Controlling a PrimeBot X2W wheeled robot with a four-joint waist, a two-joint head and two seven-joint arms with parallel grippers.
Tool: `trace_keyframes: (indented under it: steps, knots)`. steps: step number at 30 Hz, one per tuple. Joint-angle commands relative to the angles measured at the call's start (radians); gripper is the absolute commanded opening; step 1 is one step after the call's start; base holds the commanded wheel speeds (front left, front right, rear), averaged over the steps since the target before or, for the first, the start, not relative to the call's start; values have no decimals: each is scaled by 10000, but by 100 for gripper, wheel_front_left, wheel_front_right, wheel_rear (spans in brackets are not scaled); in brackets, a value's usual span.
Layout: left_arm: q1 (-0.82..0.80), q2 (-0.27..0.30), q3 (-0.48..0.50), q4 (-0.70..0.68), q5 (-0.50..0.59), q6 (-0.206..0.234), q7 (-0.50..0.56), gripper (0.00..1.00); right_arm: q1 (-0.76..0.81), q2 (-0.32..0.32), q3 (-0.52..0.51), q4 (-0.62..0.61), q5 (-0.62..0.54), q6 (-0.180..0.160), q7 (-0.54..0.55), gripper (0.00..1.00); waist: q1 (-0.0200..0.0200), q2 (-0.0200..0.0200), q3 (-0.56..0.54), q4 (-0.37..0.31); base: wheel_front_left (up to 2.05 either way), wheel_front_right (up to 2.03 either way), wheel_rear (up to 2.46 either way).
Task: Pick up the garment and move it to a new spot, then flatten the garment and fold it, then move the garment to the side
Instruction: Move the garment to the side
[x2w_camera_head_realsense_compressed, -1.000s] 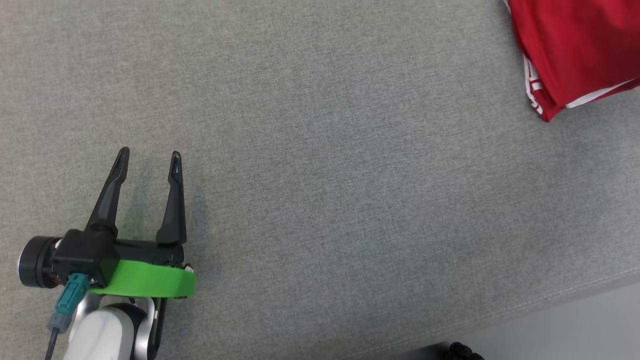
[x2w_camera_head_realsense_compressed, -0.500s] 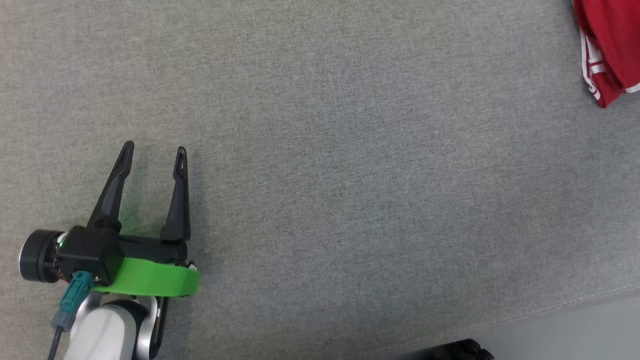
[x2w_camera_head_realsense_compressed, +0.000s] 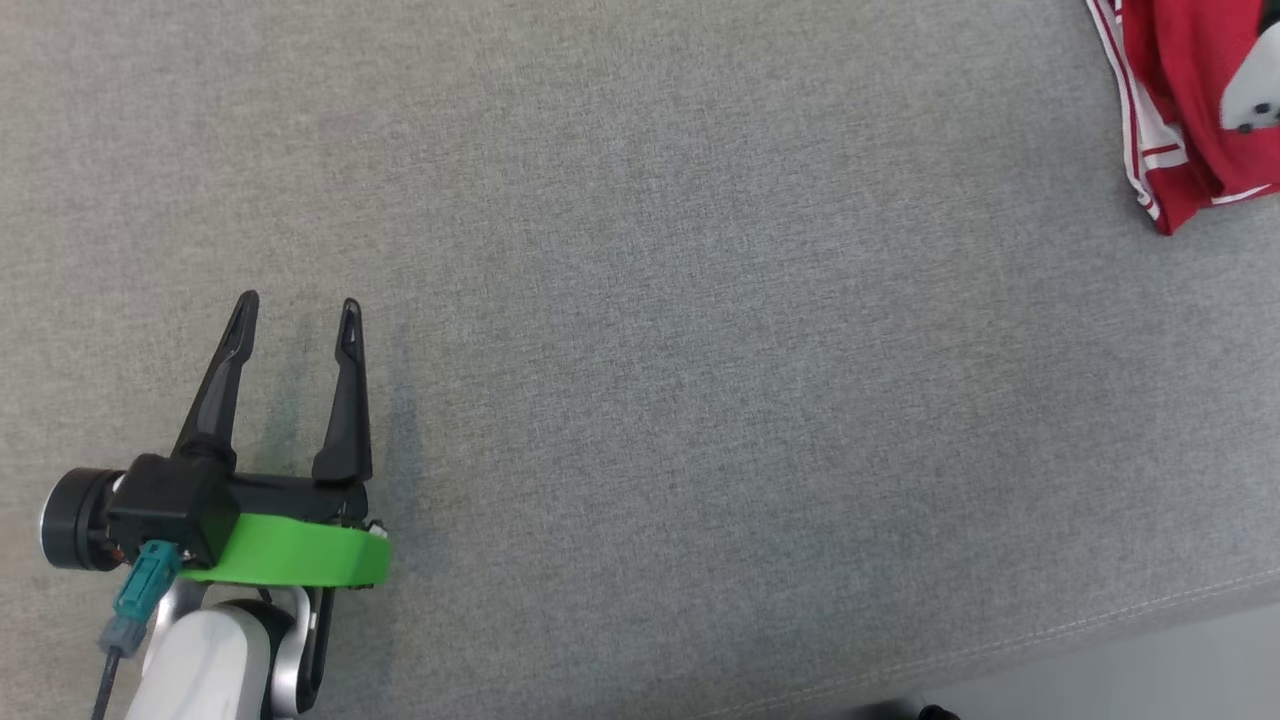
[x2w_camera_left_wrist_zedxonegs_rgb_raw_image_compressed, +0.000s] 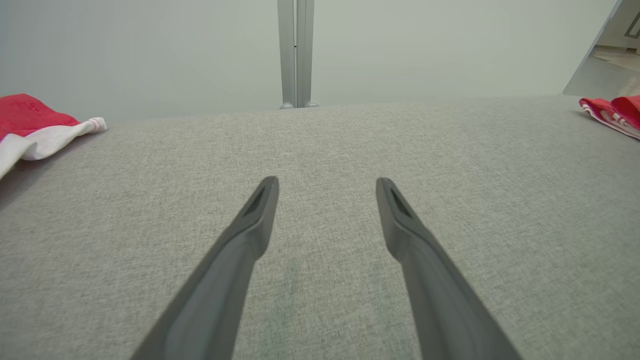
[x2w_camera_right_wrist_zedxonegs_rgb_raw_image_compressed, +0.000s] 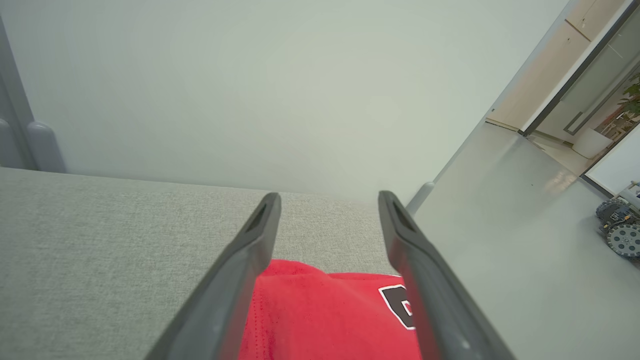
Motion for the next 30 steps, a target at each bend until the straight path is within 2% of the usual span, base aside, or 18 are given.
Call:
trace_keyframes:
  steps: [1,7,16,19,24,30]
  knots:
    - [-194,6,72,112,-126,27,-101,100,262,104,230,-106,156,-17,-27,100,-1,0,-572,-1,0,0,0]
    - [-15,-196,336,714,-413,151,-486,100,883,677,1744,-65,1444,-17,-29,100,-1,0,-1802,86,0,0,0]
    - [827,-577,641,1486,-824,241,-824,100,2702,1395,3358,-1148,3217,-17,-28,100,-1,0,-3482,321,0,0,0]
    - [1116,-665,701,1680,-802,263,-852,100,3480,1568,3525,-1858,3273,-17,-30,100,-1,0,-3915,436,0,0,0]
    - [1533,-891,885,1955,-854,336,-903,100,4979,2083,3206,-3194,3167,-17,-29,100,-1,0,-4468,617,0,0,0]
    - [1916,-1080,1046,2208,-821,236,-892,100,6814,2592,3082,-4599,2939,-17,-30,100,-1,0,-4908,818,0,0,0]
